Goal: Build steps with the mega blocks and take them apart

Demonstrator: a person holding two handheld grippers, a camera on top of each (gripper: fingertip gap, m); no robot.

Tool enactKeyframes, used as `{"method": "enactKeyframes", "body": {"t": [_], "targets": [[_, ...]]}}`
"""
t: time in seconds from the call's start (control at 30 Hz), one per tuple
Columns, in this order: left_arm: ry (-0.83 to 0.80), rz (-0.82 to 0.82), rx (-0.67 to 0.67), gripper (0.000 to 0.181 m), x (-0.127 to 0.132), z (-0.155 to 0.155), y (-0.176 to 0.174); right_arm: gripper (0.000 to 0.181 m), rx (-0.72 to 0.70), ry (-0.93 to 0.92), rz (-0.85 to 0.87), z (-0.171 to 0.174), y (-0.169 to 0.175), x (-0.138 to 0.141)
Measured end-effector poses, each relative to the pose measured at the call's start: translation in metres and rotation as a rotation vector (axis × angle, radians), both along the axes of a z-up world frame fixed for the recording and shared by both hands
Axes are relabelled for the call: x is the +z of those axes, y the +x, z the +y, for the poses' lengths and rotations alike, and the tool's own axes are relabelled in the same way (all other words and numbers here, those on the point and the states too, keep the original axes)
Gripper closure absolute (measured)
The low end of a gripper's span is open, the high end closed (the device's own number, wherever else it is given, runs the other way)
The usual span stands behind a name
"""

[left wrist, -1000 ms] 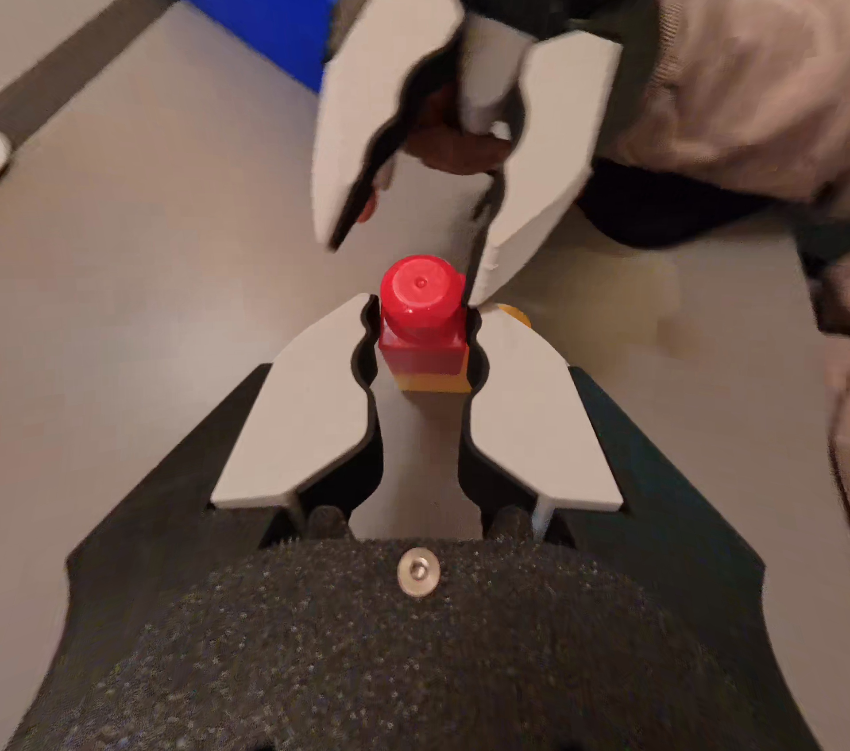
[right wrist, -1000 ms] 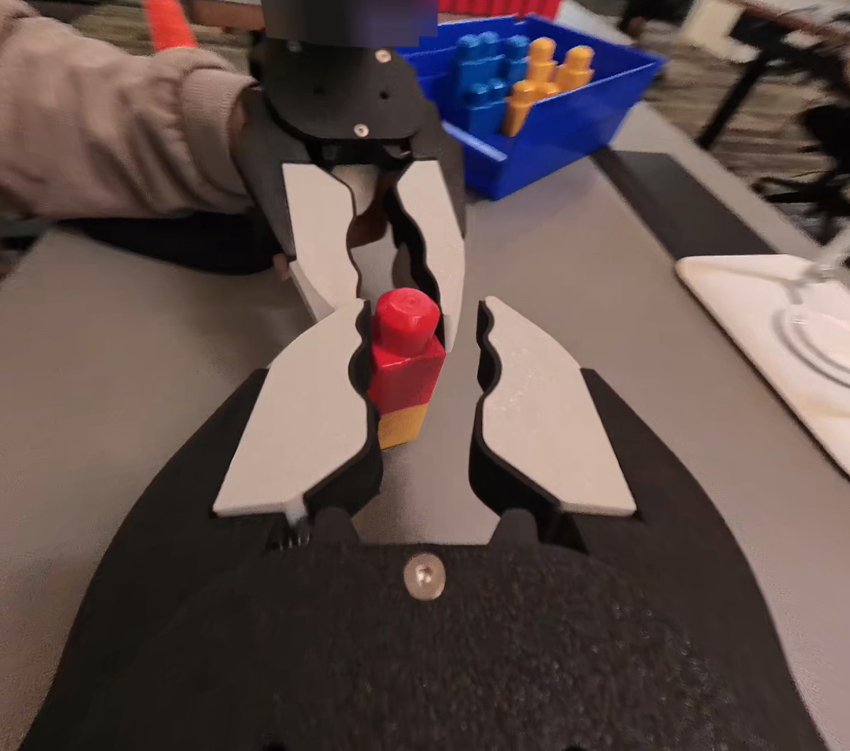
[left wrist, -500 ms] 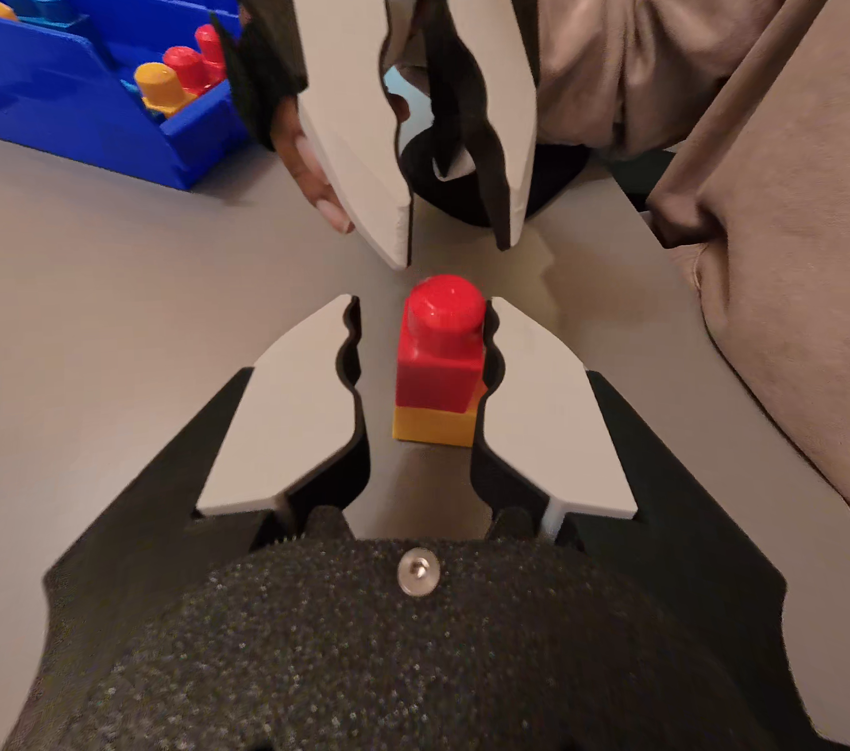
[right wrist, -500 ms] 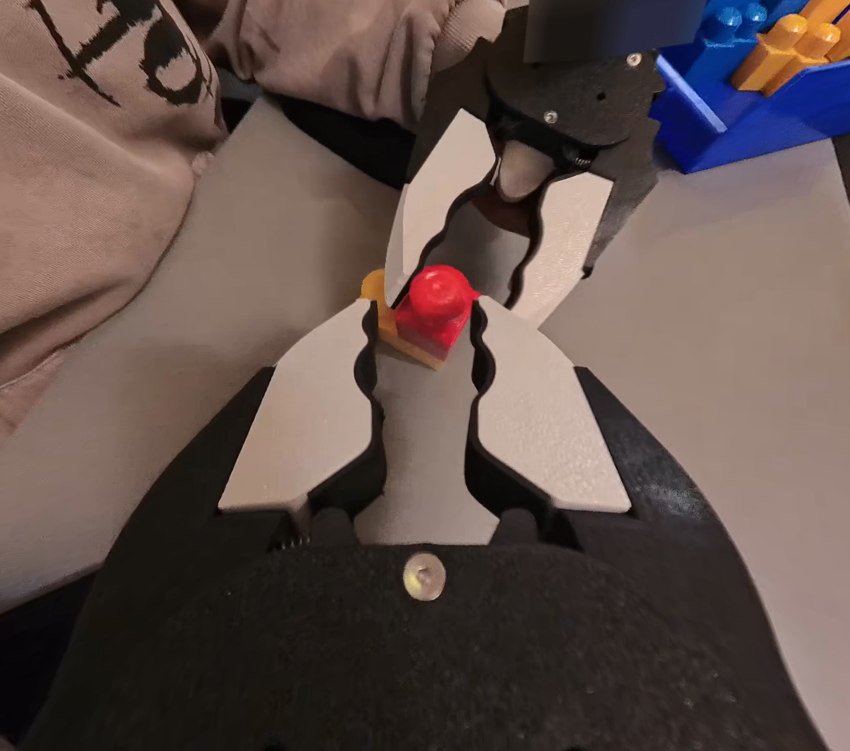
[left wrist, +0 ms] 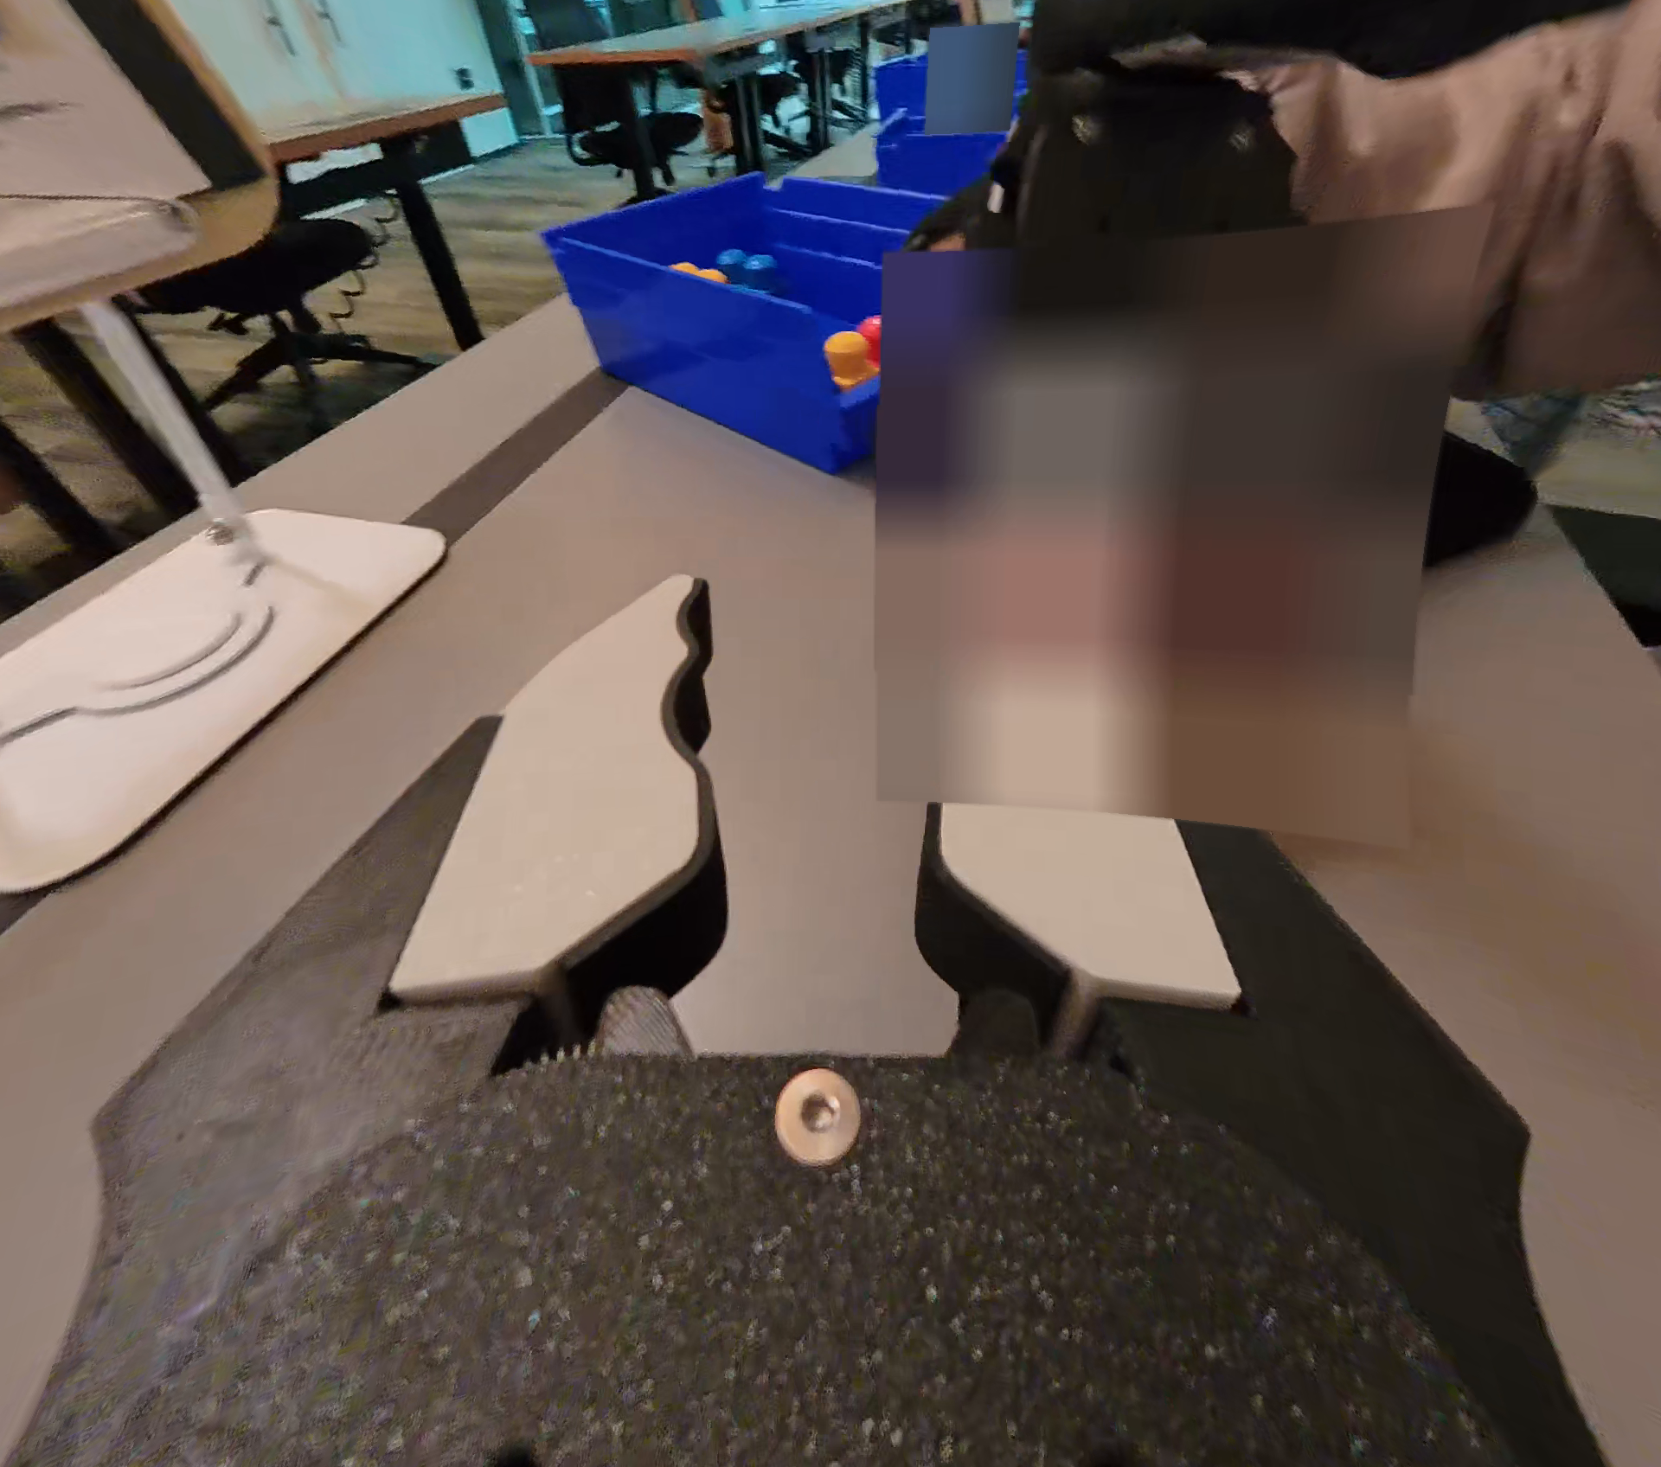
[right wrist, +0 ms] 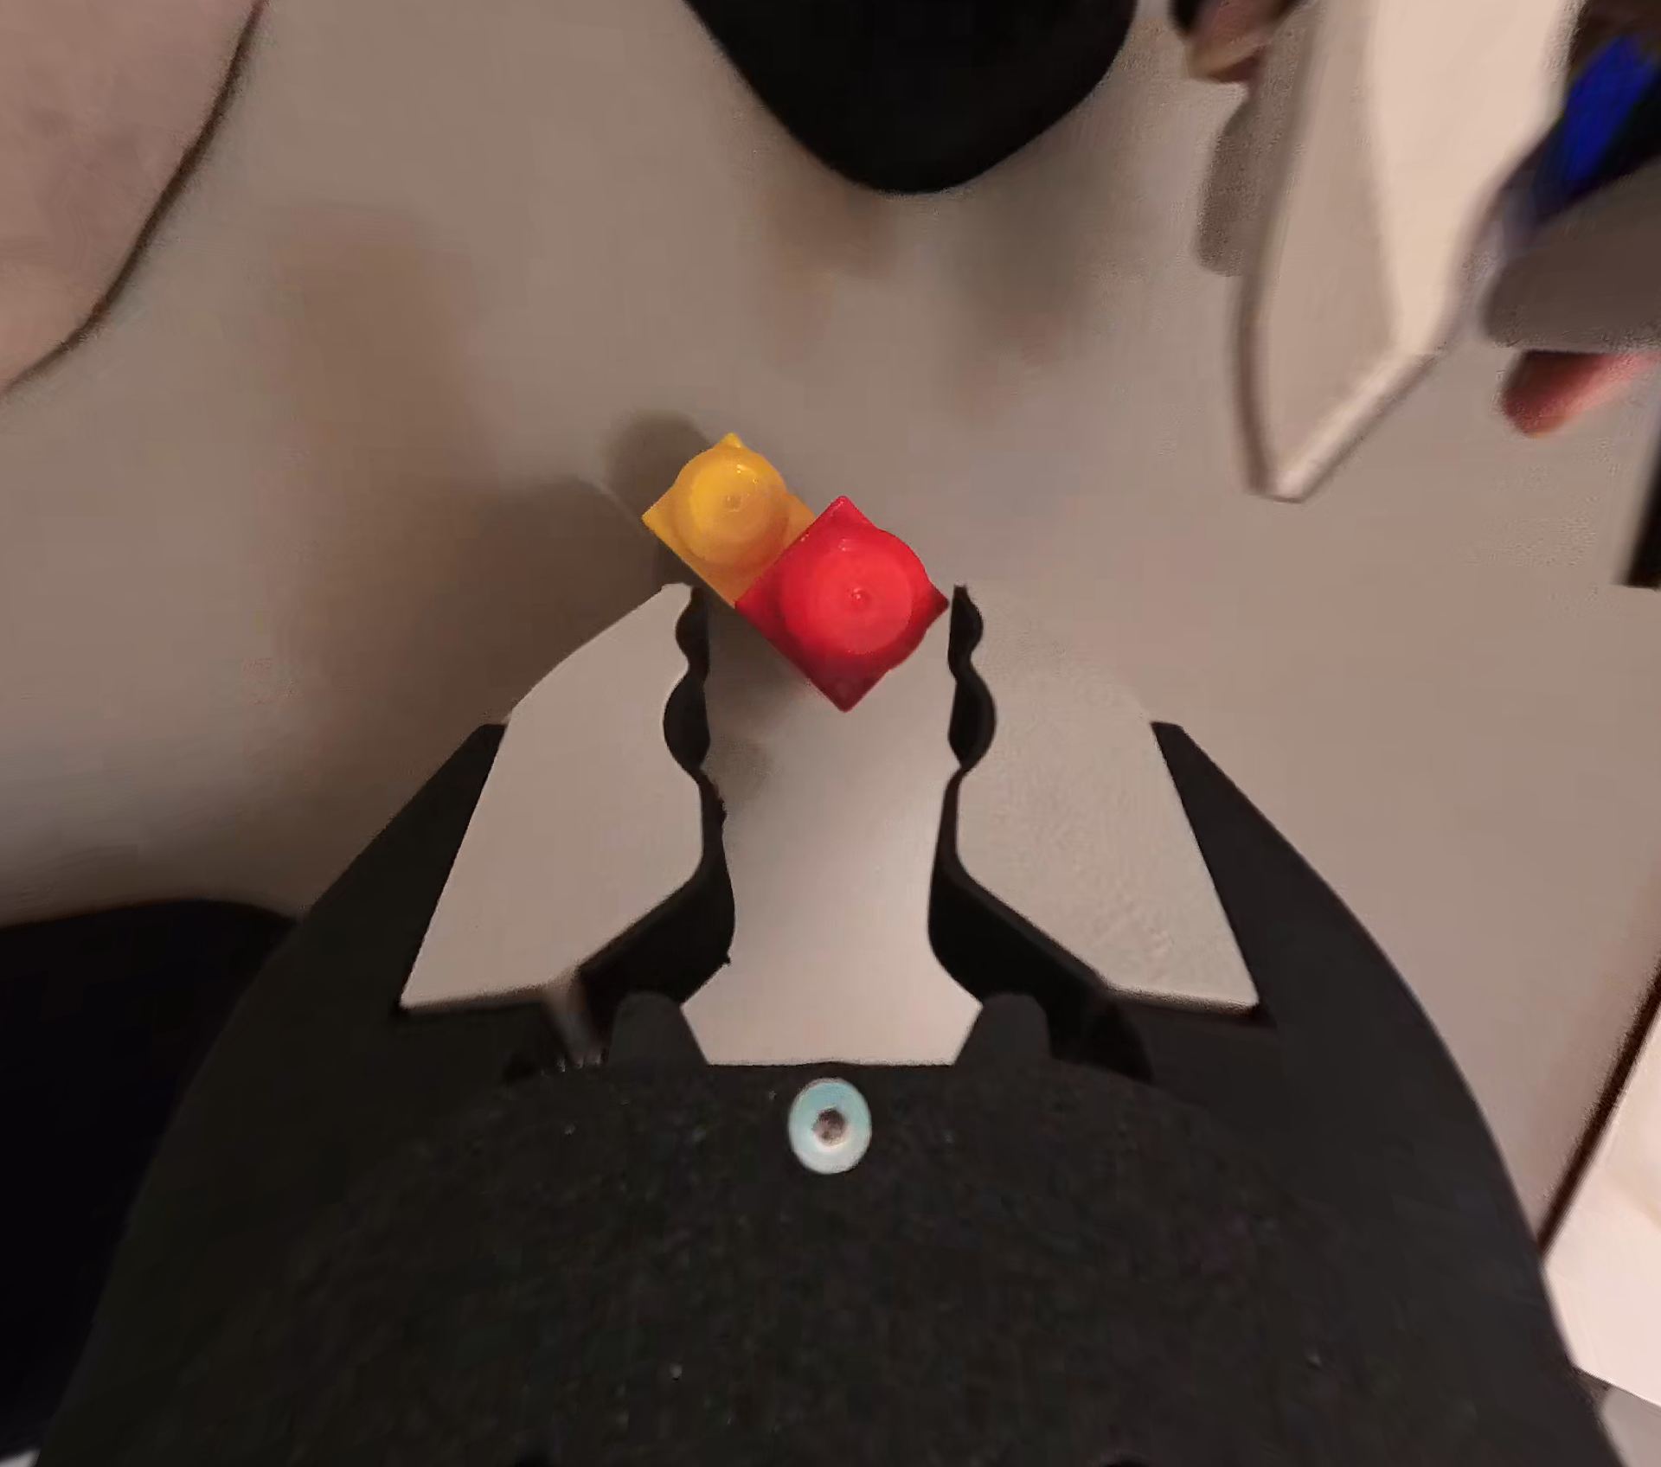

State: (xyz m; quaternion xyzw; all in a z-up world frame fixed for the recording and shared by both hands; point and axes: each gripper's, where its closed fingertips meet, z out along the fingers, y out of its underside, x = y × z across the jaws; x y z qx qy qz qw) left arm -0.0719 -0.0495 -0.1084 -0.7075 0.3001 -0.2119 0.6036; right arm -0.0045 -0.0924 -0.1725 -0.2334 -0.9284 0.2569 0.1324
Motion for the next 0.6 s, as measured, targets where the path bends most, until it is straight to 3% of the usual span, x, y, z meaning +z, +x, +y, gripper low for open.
{"method": "enactKeyframes", "body": {"t": [0.03, 0.17, 0.27, 0.5, 0.6], "targets": [[0.000, -0.006, 0.018, 0.134, -0.001, 0.001, -0.004, 0.129, 0.015, 0.033, -0.017, 0.000, 0.000, -0.006], [-0.010, -0.009, 0.021, 0.135, -0.005, 0.000, -0.006, 0.132, 0.021, 0.053, 0.003, -0.001, -0.004, -0.017], [0.006, -0.030, 0.000, 0.135, -0.001, -0.002, -0.002, 0.132, -0.100, -0.013, 0.050, 0.009, -0.007, -0.009], [0.095, -0.121, -0.024, 0.126, 0.019, -0.005, 0.010, 0.132, -0.586, -0.566, 0.414, 0.072, -0.021, 0.063], [0.137, -0.094, -0.006, 0.123, 0.020, -0.002, 0.020, 0.132, -0.697, -0.817, 0.463, 0.084, -0.019, 0.079]]}}
